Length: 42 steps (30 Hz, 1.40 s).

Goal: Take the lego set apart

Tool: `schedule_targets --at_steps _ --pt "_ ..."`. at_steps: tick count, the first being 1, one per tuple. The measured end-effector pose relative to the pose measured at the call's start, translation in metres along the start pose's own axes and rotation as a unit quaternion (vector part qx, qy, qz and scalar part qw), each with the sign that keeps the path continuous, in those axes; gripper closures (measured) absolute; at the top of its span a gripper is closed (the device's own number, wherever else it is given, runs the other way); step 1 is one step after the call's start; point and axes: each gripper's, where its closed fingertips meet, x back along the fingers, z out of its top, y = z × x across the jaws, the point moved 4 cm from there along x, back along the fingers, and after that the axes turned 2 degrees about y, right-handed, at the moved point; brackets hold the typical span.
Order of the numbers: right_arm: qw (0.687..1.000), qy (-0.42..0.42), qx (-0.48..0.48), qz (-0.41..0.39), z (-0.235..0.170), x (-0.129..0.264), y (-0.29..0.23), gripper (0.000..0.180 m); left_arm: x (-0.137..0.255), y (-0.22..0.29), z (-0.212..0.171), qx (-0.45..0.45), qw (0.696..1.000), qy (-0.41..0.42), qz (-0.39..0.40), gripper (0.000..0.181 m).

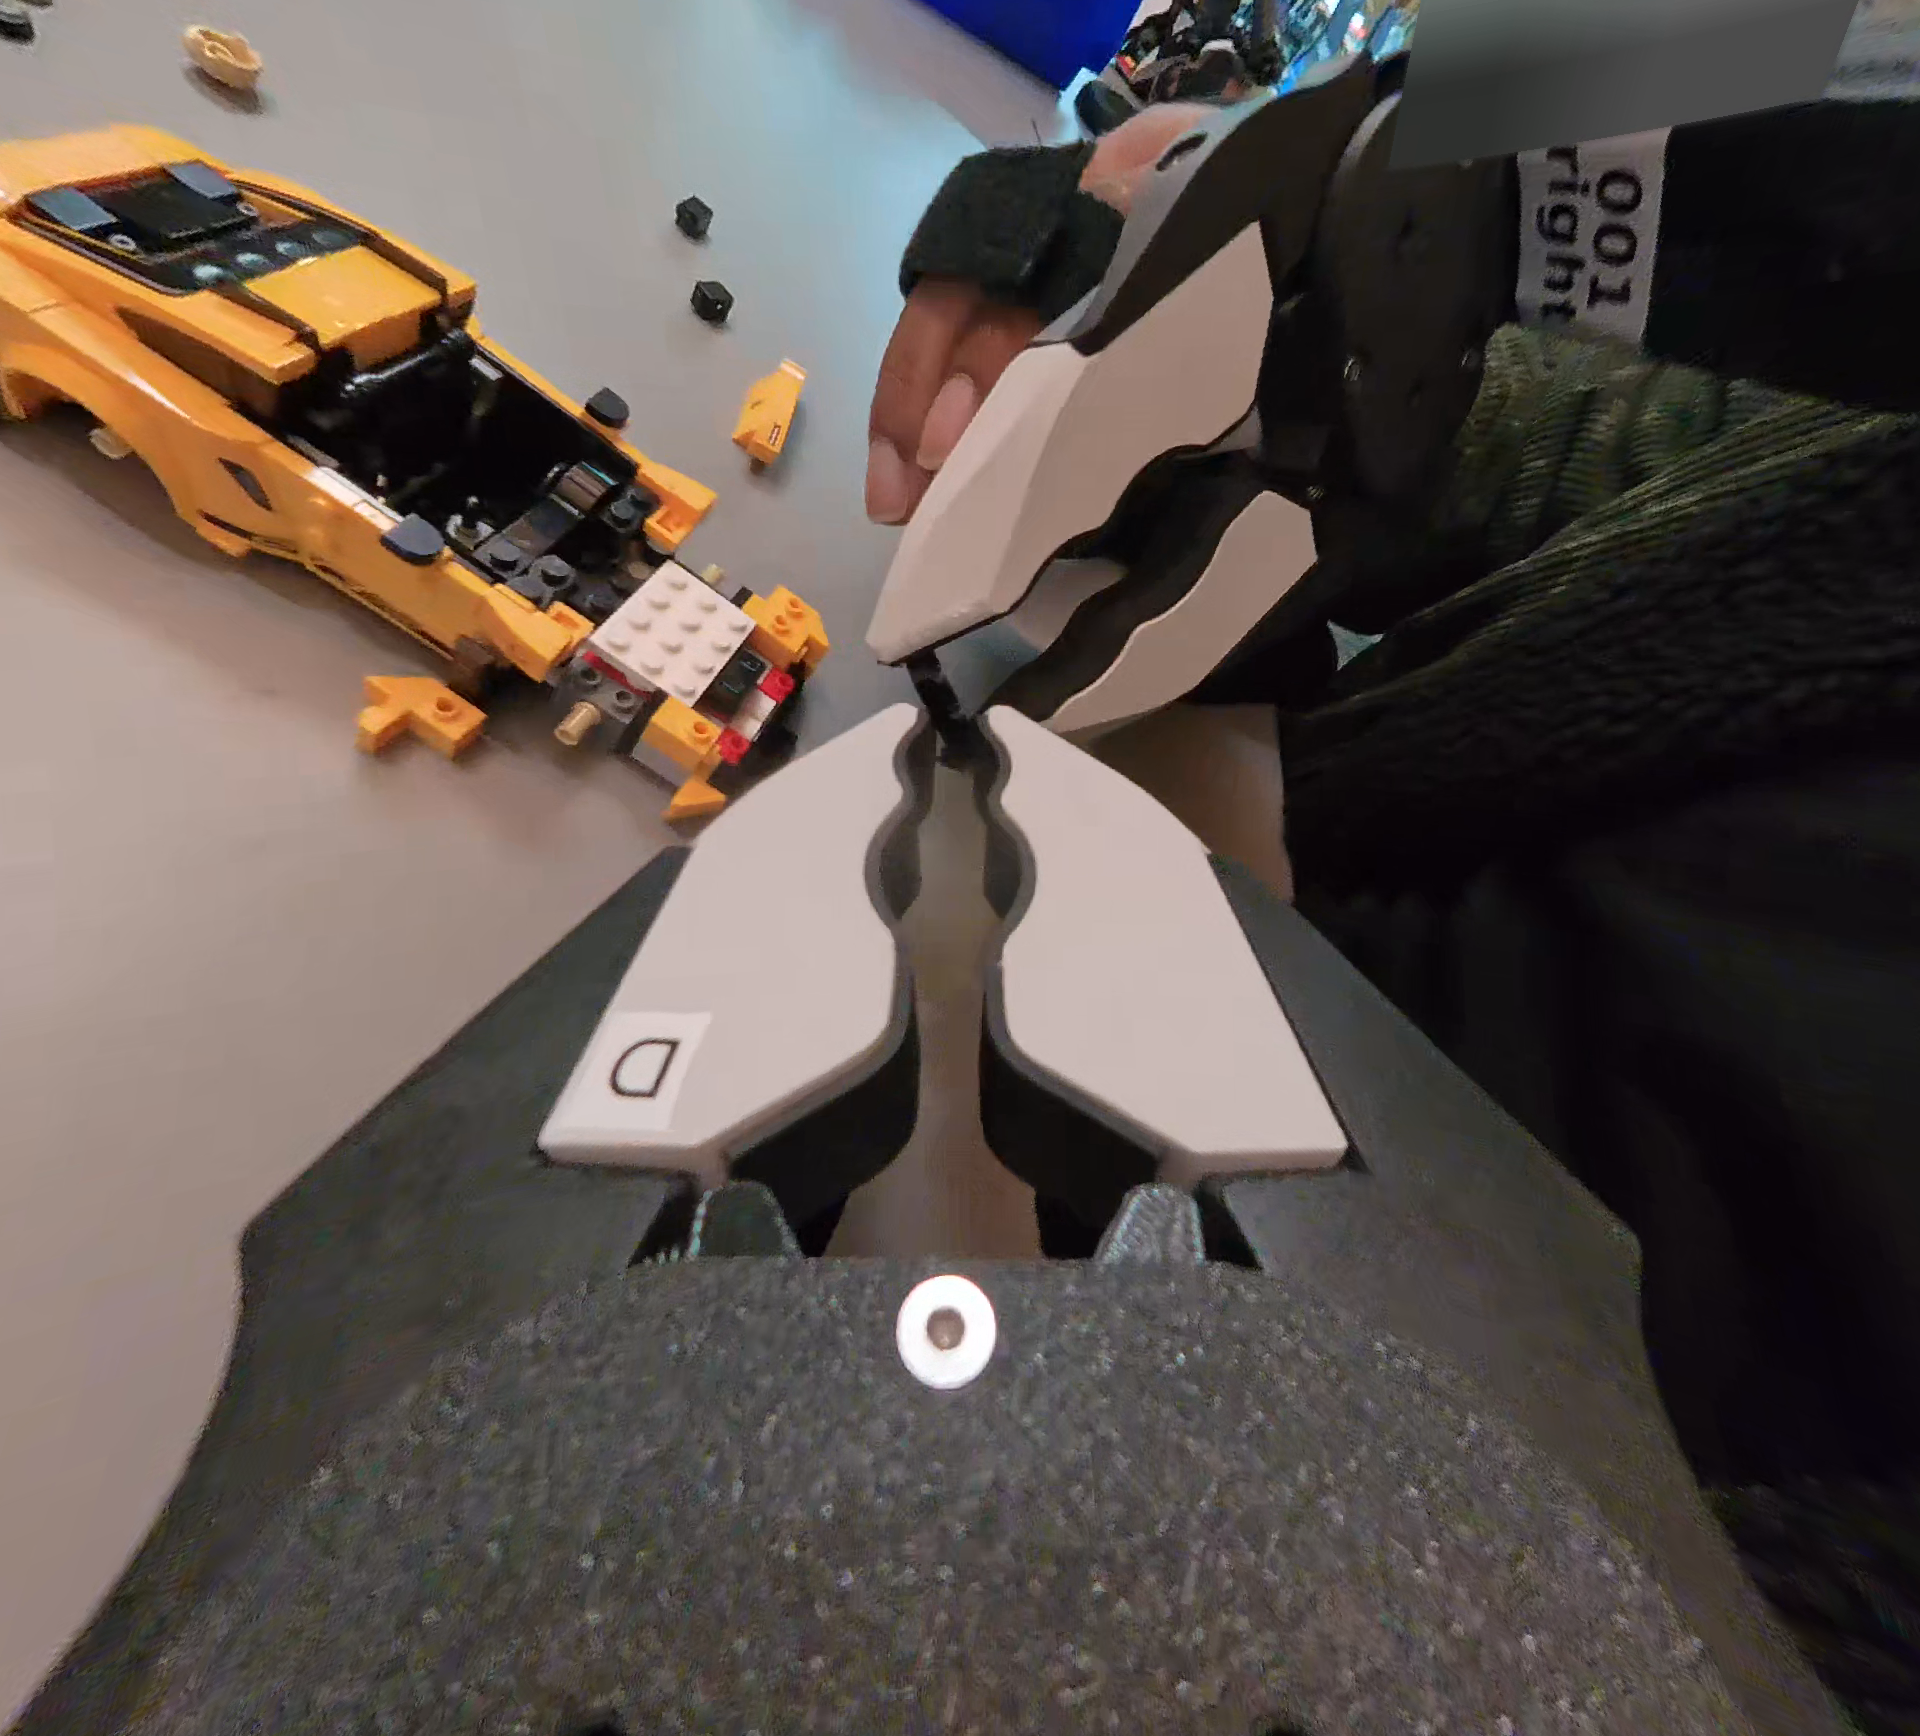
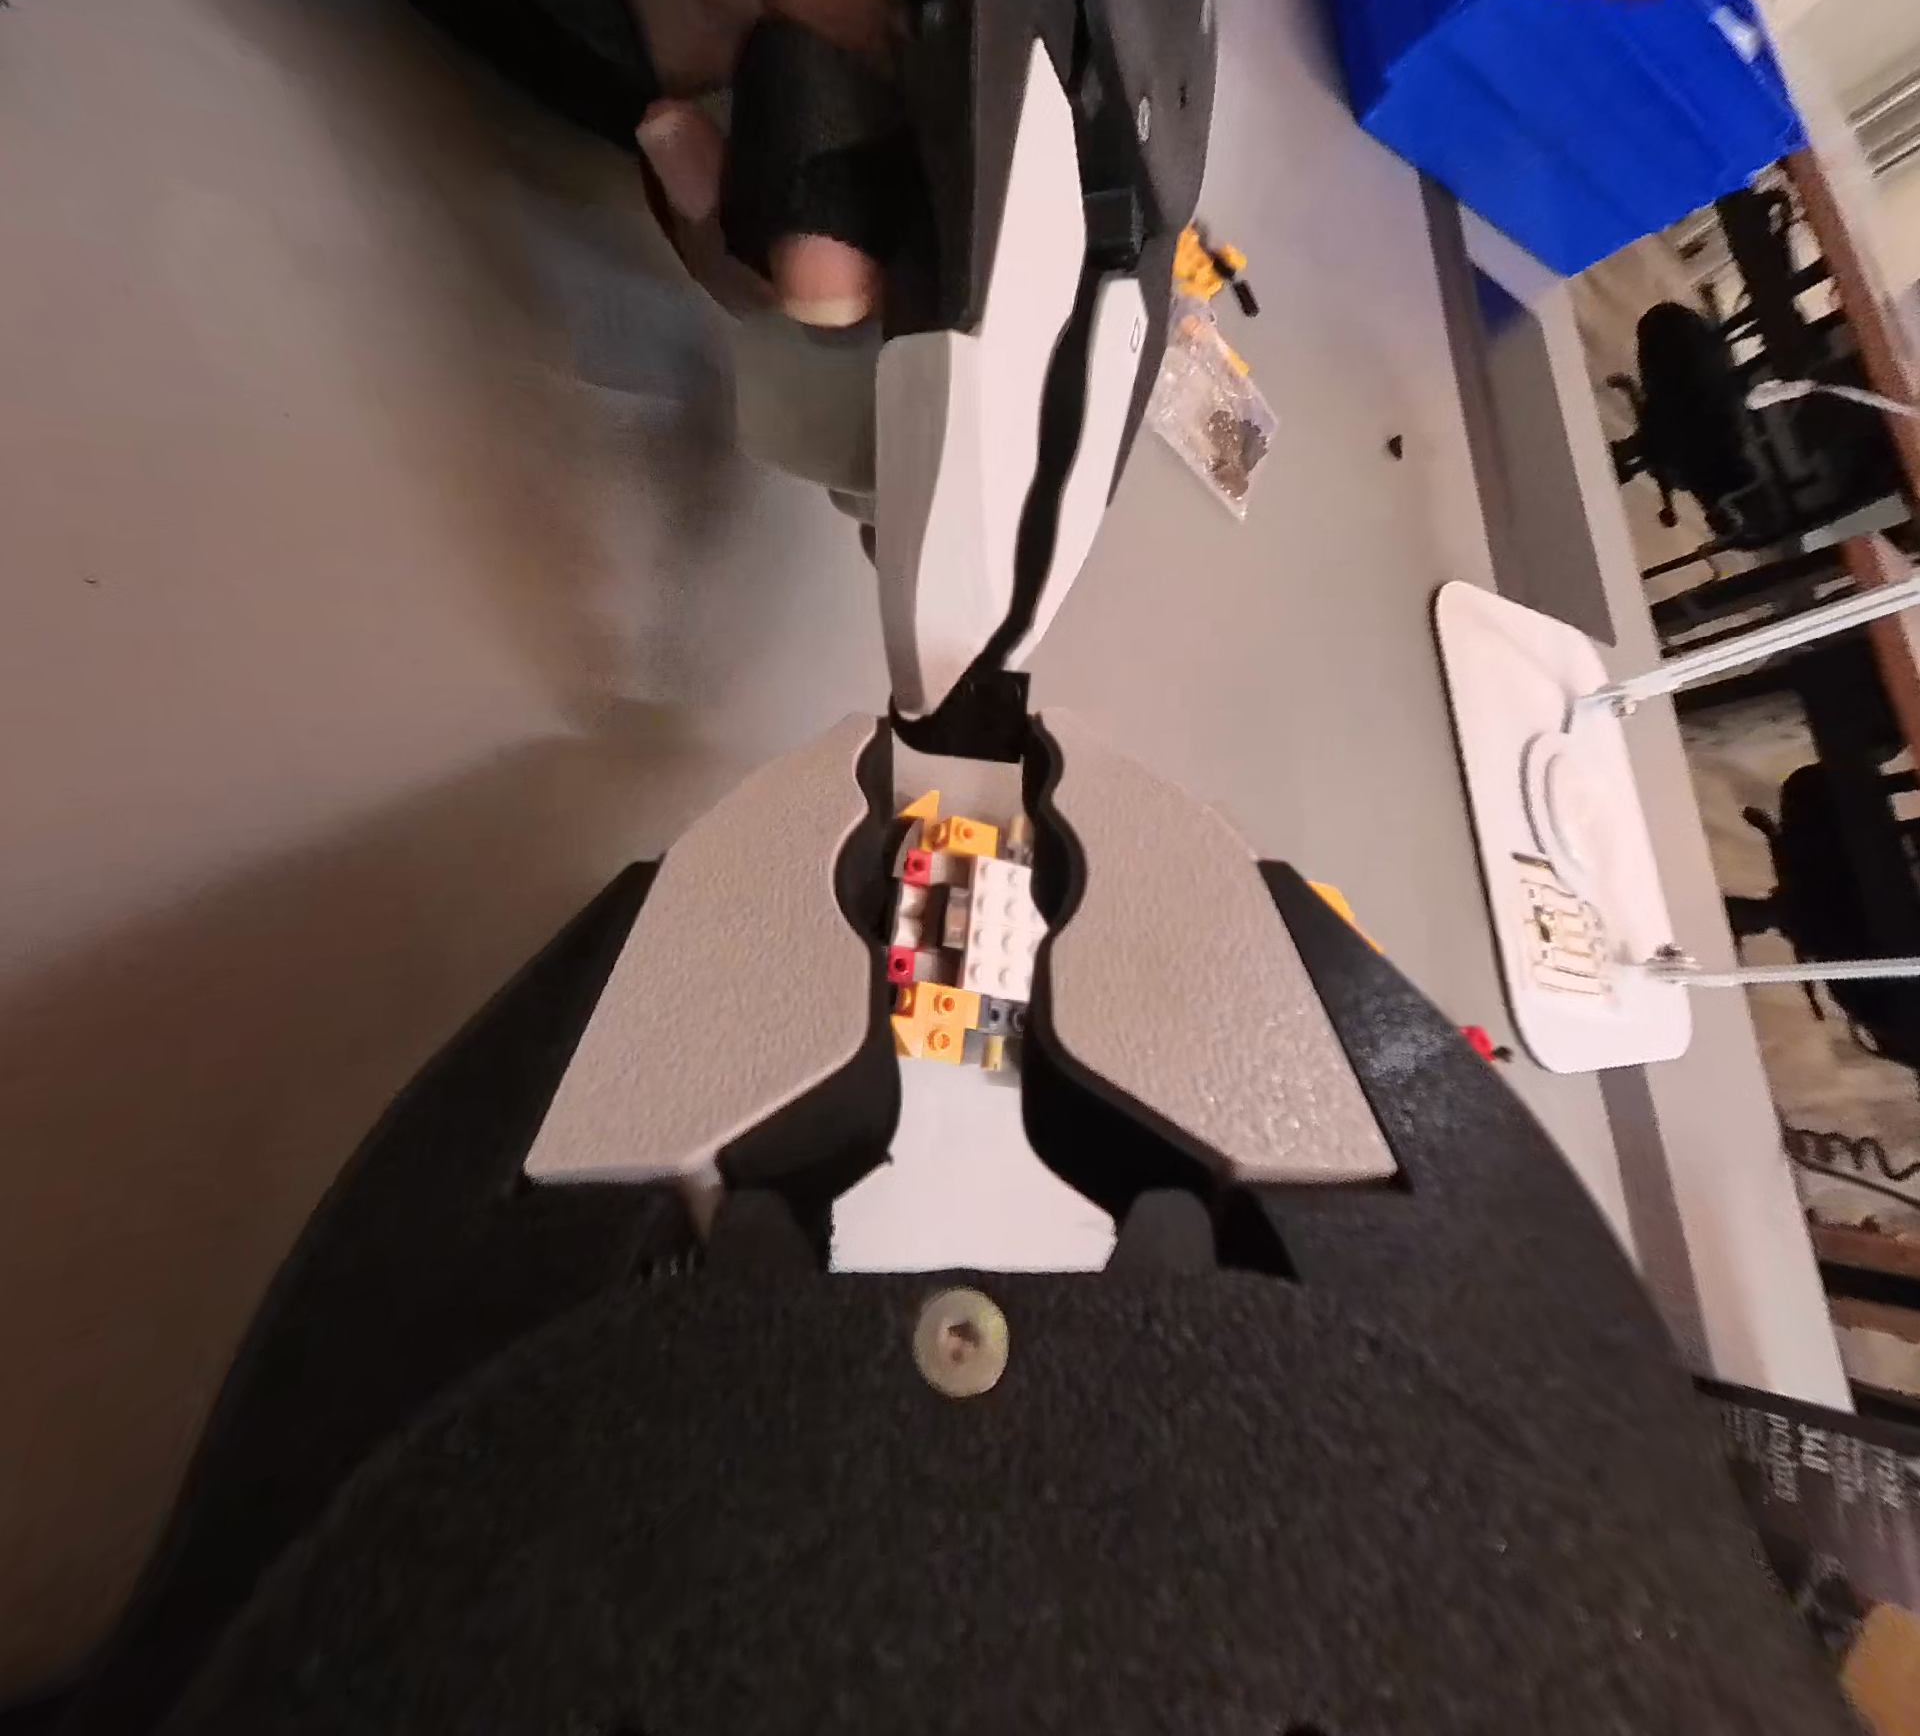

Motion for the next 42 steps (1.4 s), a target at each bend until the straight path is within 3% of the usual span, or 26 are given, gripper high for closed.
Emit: schedule_targets --at_steps 4,7,12,17,26,34,42 --pt "1.000 0.009 -0.019 -0.022 -0.002 0.008 0.003 0.154 0.014 0.001 0.000 -0.015 0.999 -0.009 0.029 0.176" --pt "0.996 0.023 -0.062 -0.055 -0.010 0.021 0.012 0.154 0.044 -0.007 -0.003 -0.049 0.991 -0.006 0.127 0.176" --pt "0.976 0.060 -0.167 -0.129 -0.025 0.046 0.034 0.150 0.127 -0.044 -0.031 -0.067 0.920 -0.032 0.386 0.176" --pt "0.957 0.082 -0.221 -0.170 -0.036 0.060 0.046 0.151 0.182 -0.059 -0.057 -0.020 0.876 -0.036 0.481 0.176" --pt "0.945 0.093 -0.231 -0.212 -0.044 0.065 0.053 0.151 0.205 -0.070 -0.063 0.005 0.860 -0.012 0.511 0.176" --pt "0.930 0.114 -0.265 -0.227 -0.050 0.074 0.061 0.152 0.202 -0.067 -0.059 0.035 0.893 0.062 0.445 0.176" --pt "0.933 0.098 -0.269 -0.217 -0.057 0.066 0.057 0.153 0.206 -0.086 -0.040 0.068 0.906 0.121 0.399 0.176"
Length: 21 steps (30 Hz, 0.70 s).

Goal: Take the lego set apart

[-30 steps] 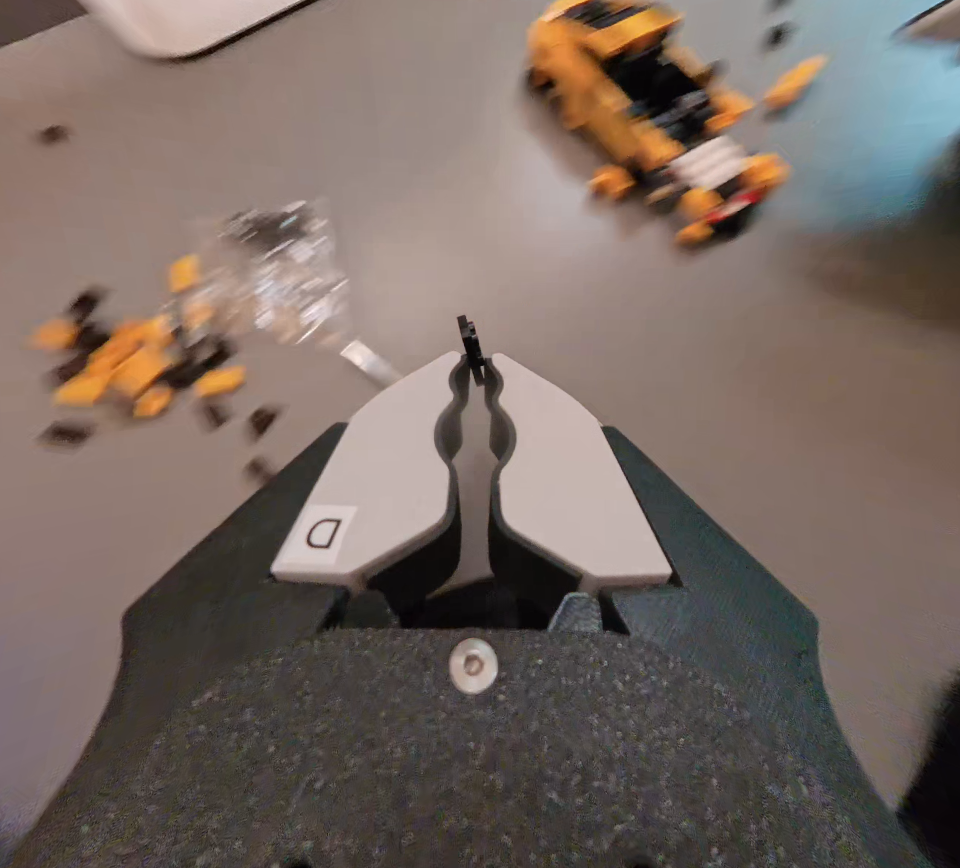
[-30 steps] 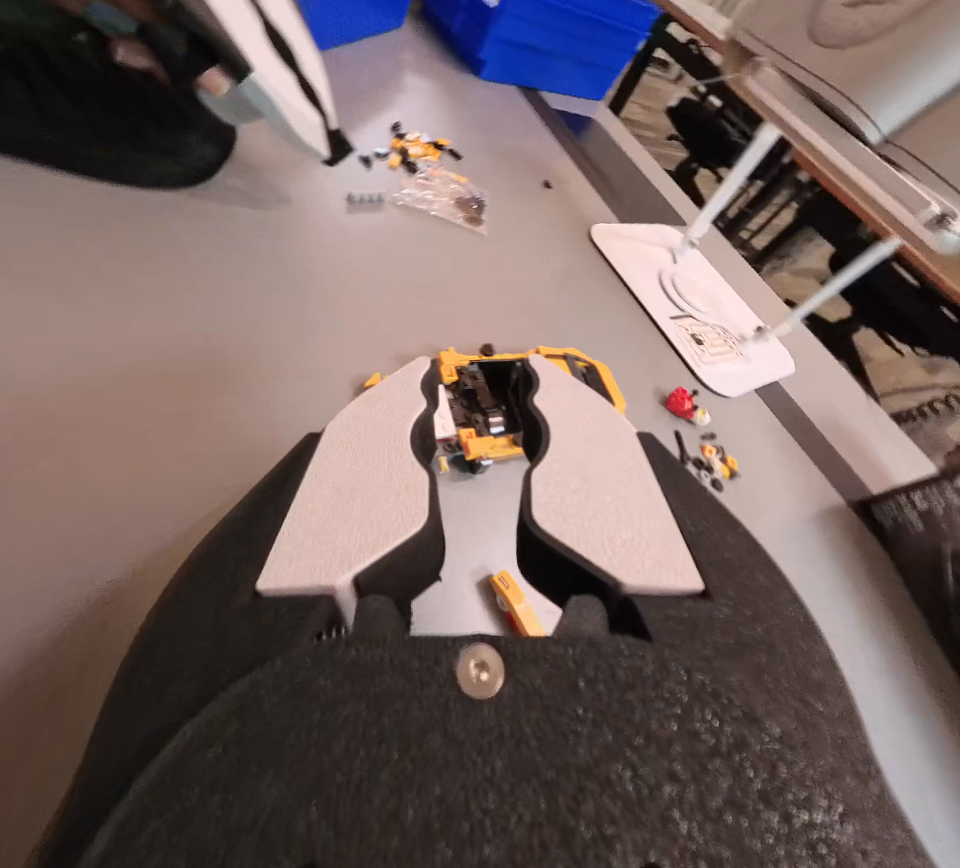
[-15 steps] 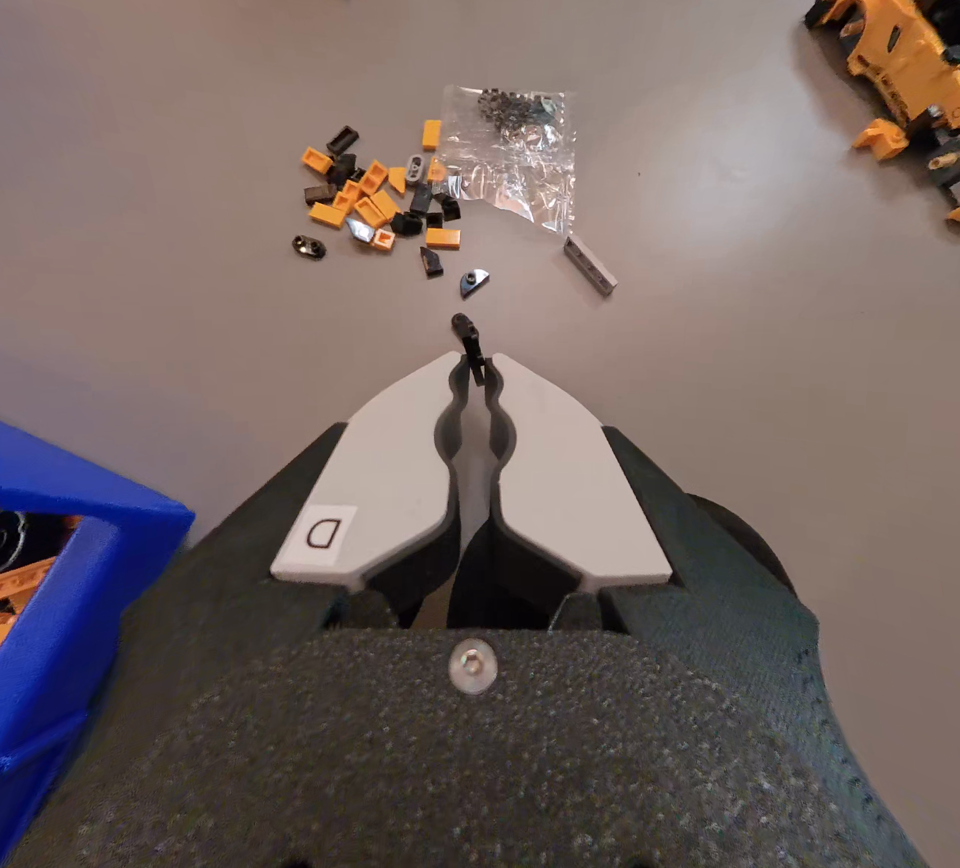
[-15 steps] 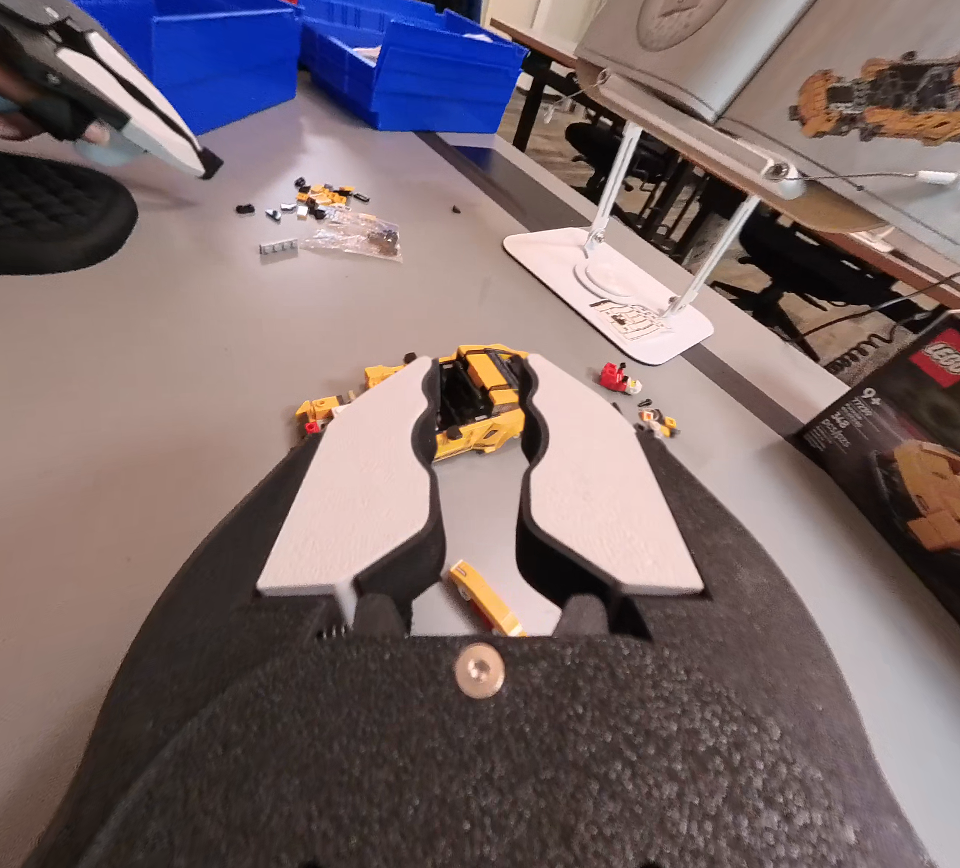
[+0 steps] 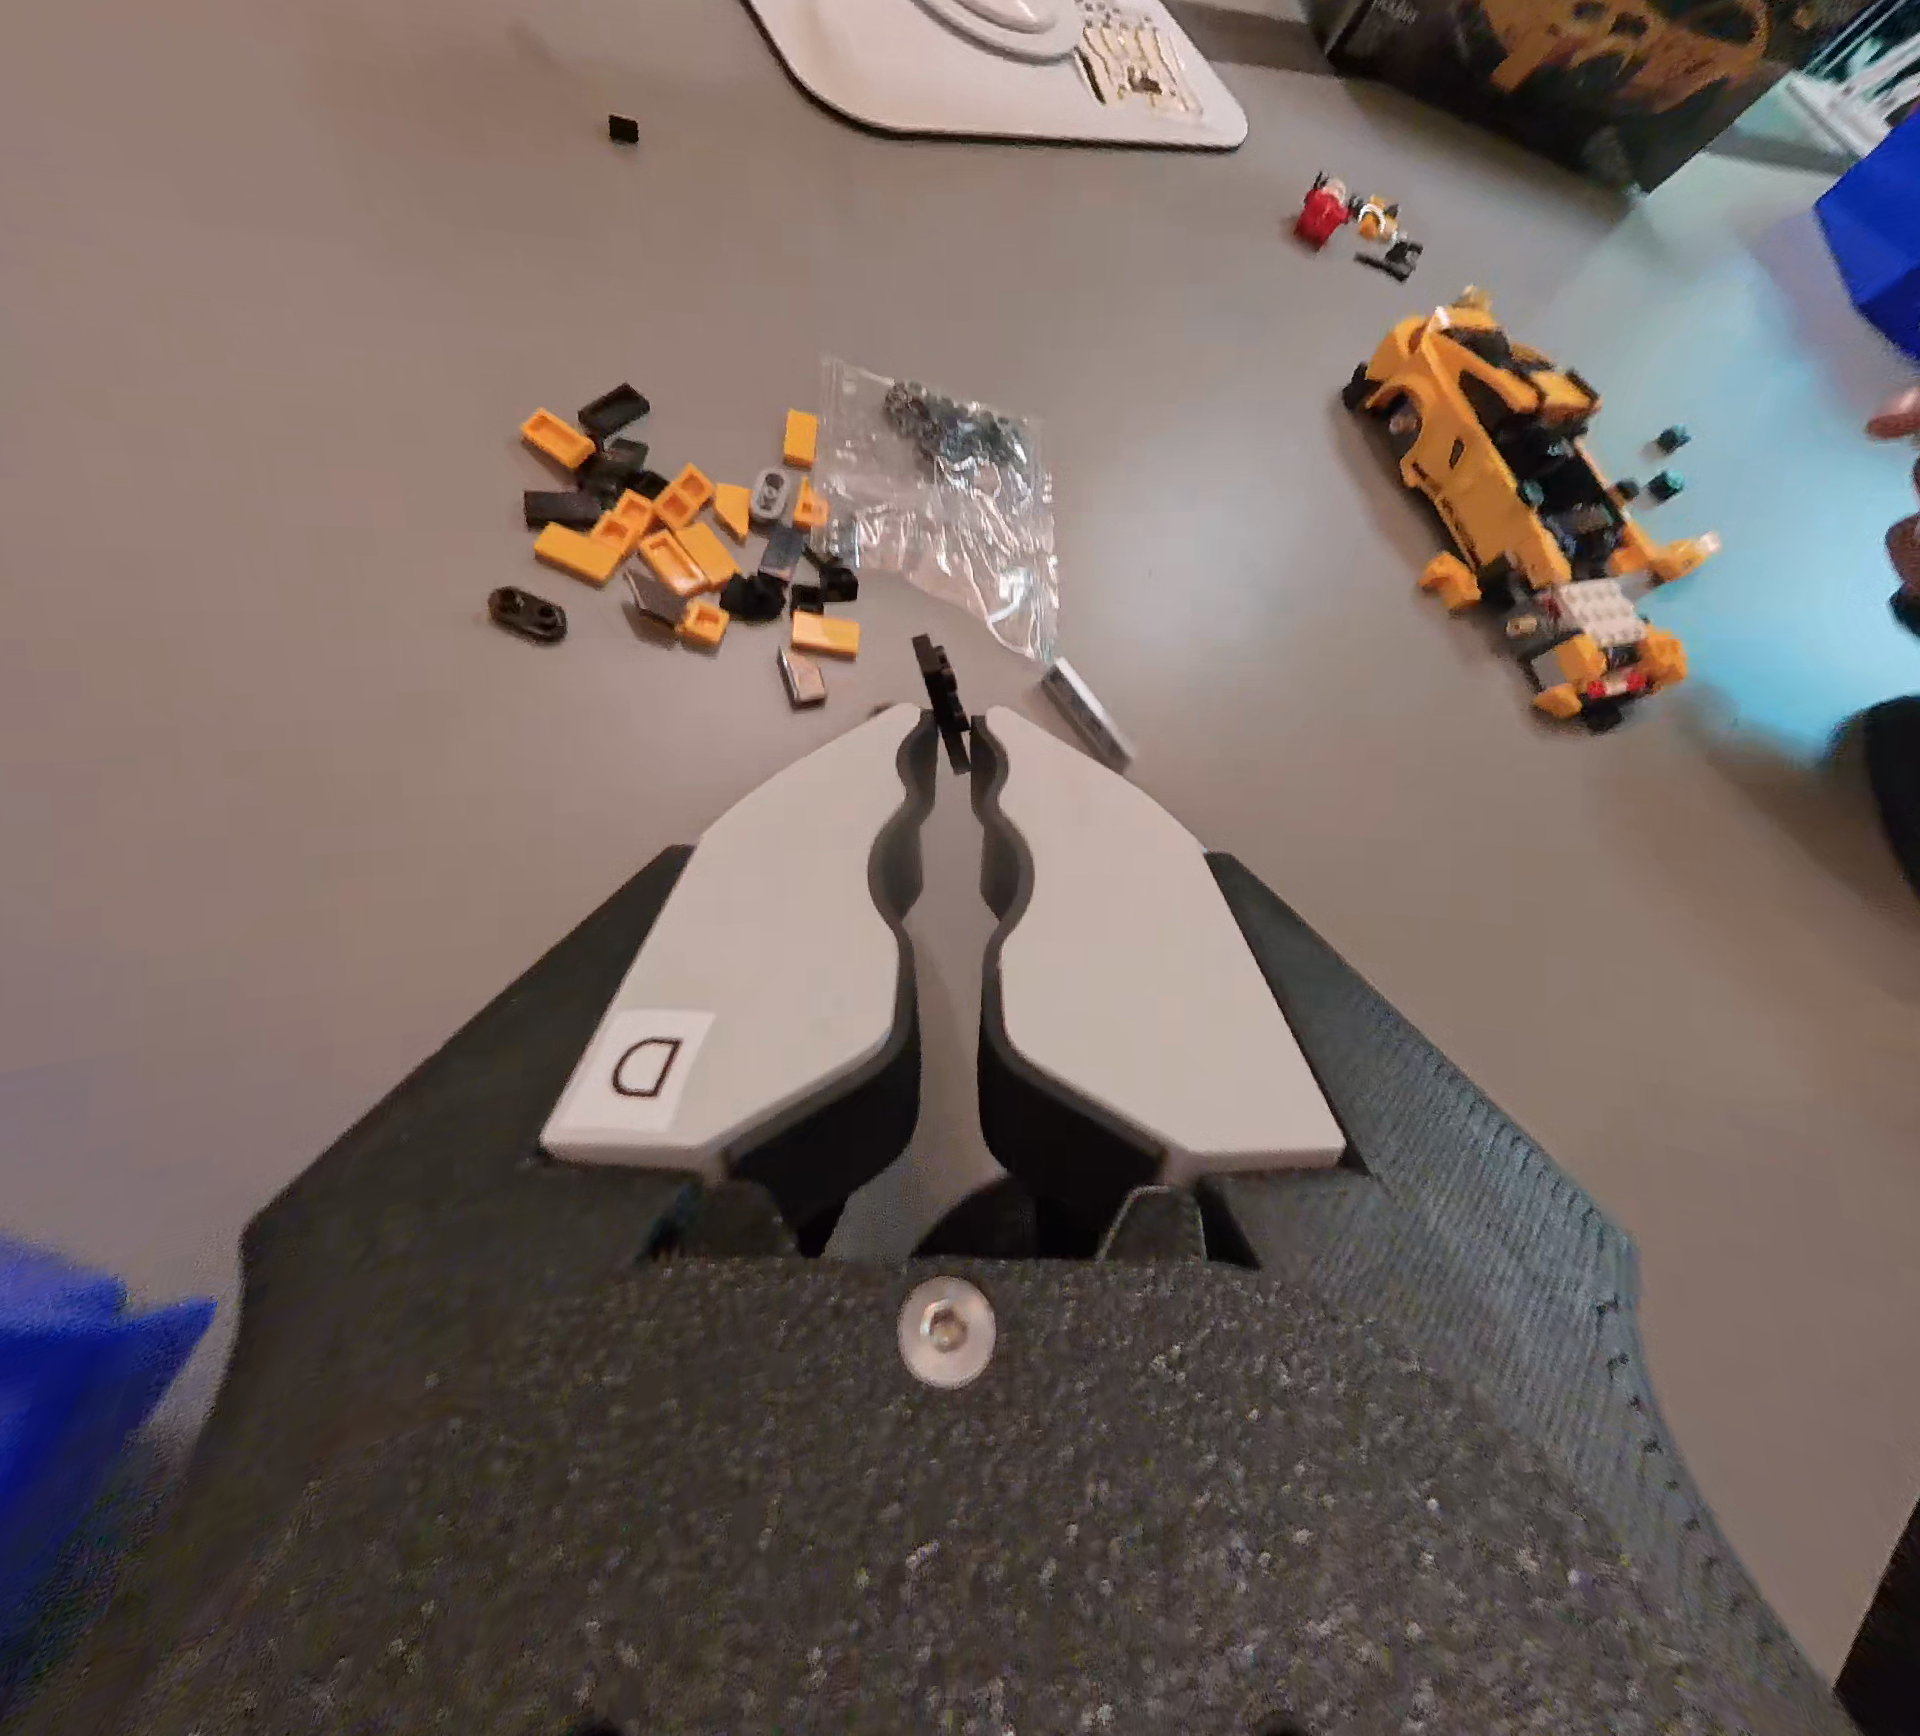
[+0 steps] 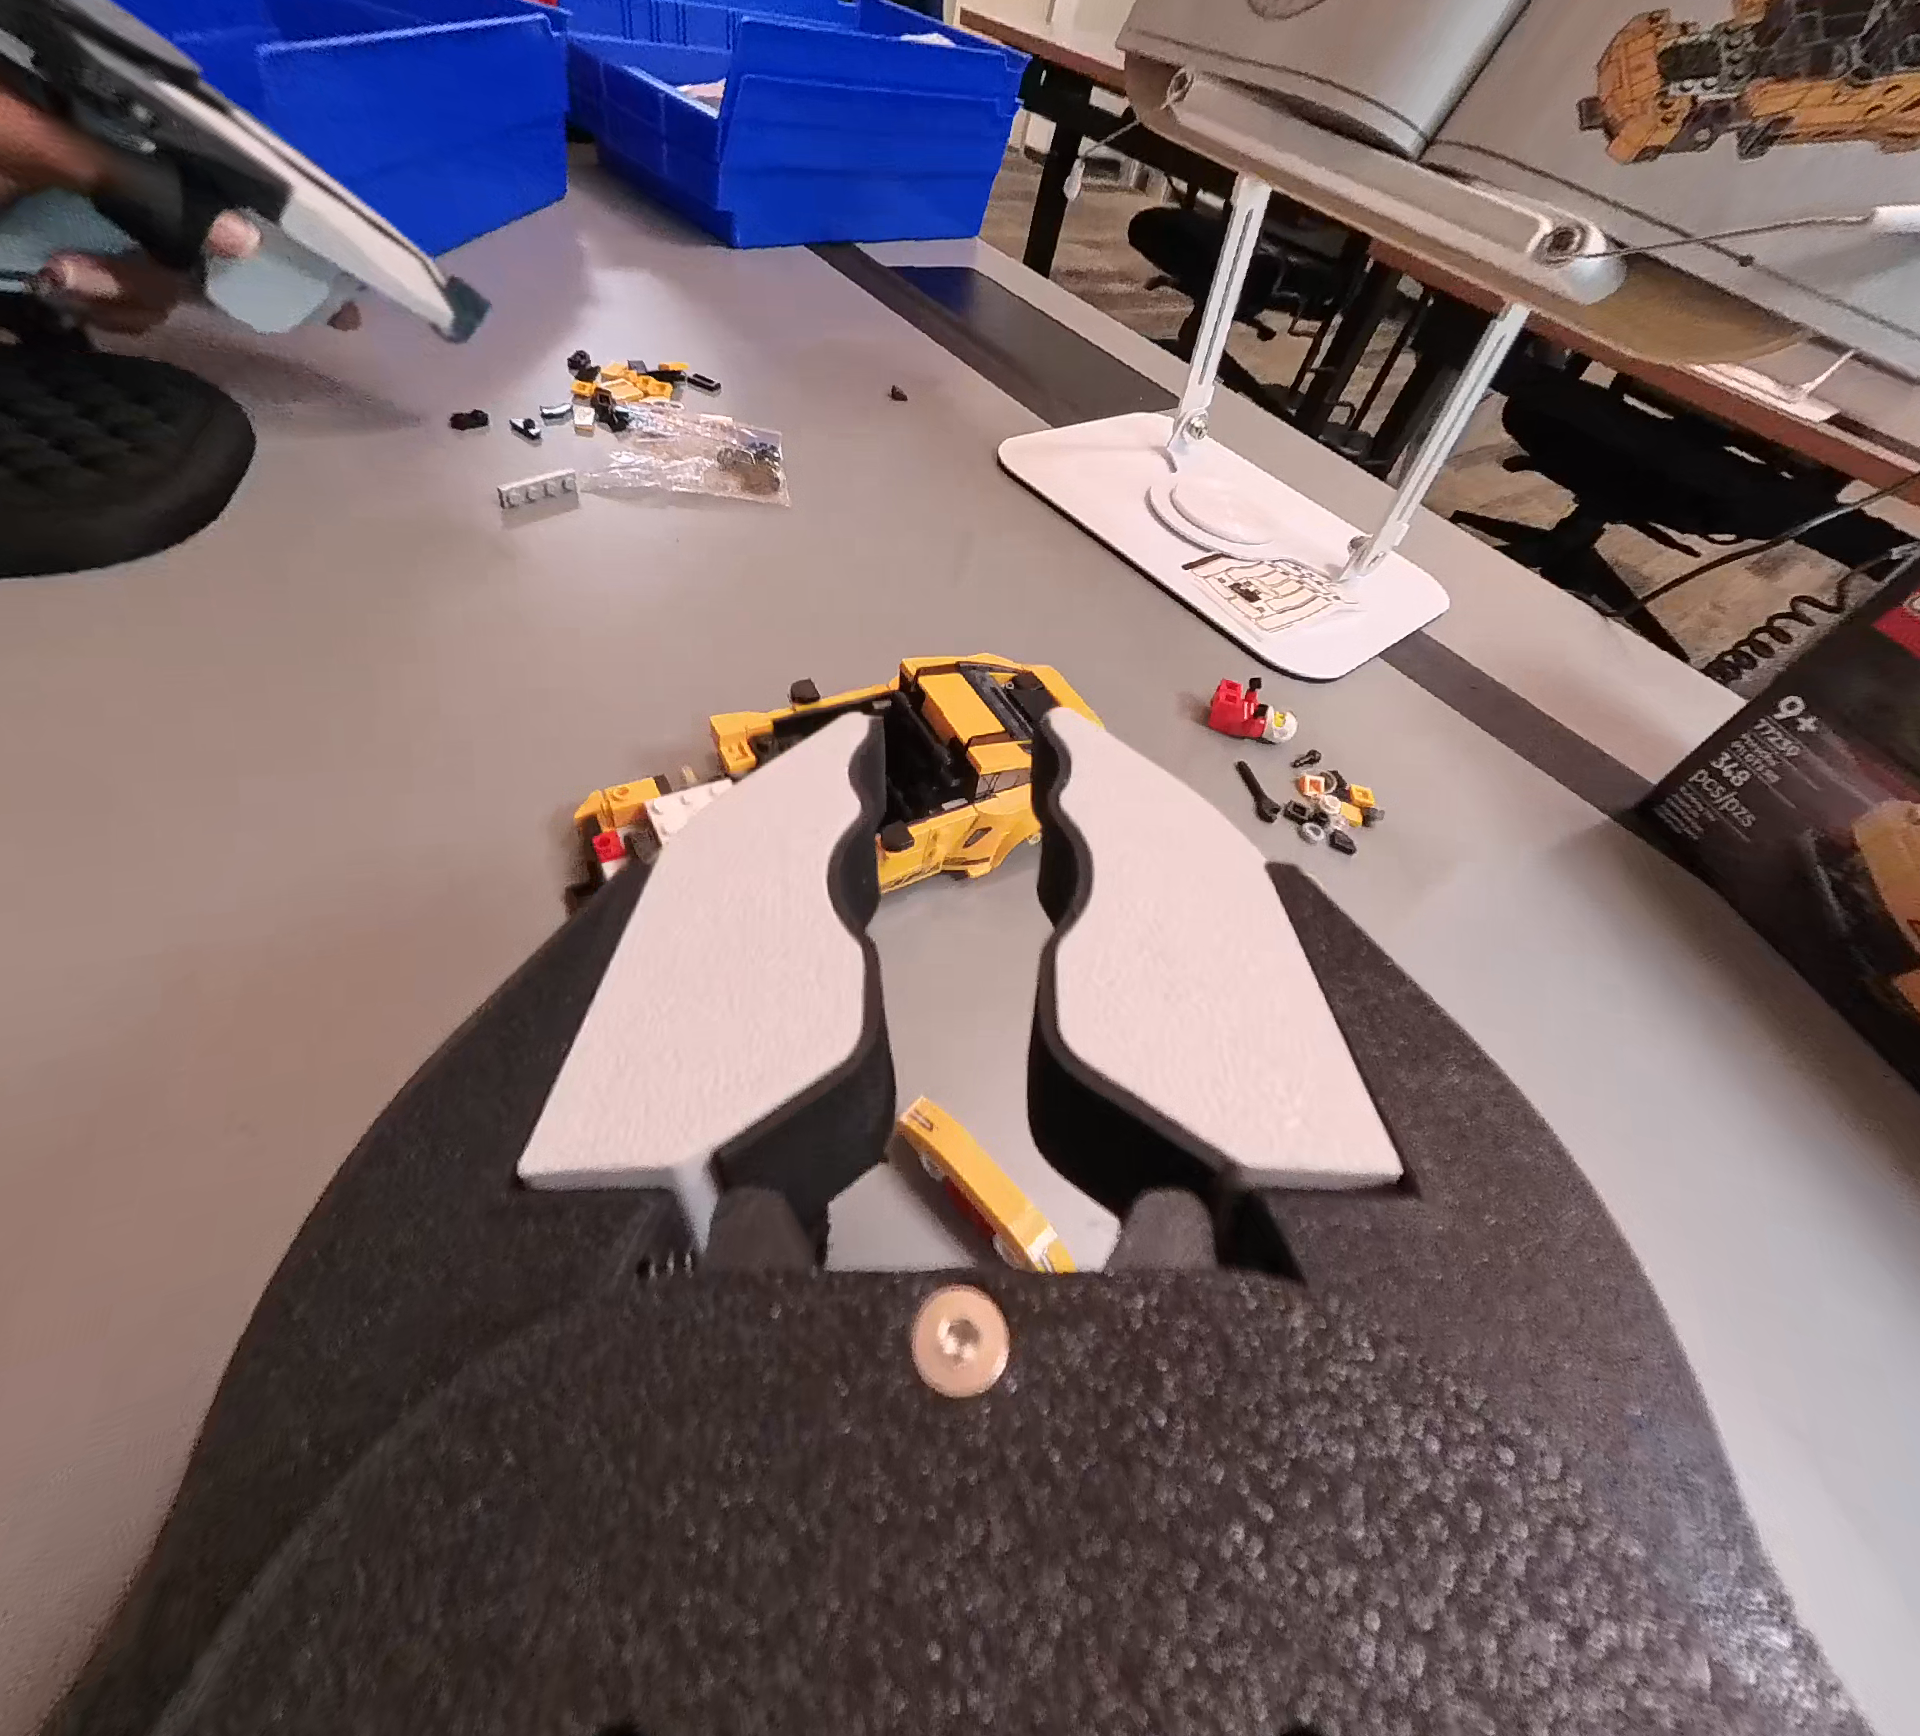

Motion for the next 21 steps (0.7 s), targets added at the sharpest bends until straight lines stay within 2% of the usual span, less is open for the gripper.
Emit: schedule_targets --at_steps 4,11,14,18,21 --pt "1.000 -0.011 0.006 -0.006 -0.005 0.000 0.001 0.155 -0.018 -0.007 0.011 0.023 1.000 0.009 -0.013 0.175" --pt "0.999 -0.008 0.026 -0.025 -0.003 0.005 0.007 0.156 -0.025 -0.015 0.006 -0.026 0.999 -0.001 0.029 0.174" --pt "1.000 -0.008 0.018 -0.021 -0.004 0.004 0.007 0.156 -0.032 -0.009 0.007 -0.092 0.995 -0.022 0.025 0.164" --pt "1.000 -0.019 0.022 -0.010 -0.009 0.000 0.003 0.156 -0.057 -0.003 0.006 -0.213 0.972 -0.101 0.023 0.157" --pt "0.999 -0.024 0.034 -0.011 -0.009 0.000 0.002 0.156 -0.075 0.003 0.009 -0.226 0.966 -0.126 0.004 0.156"
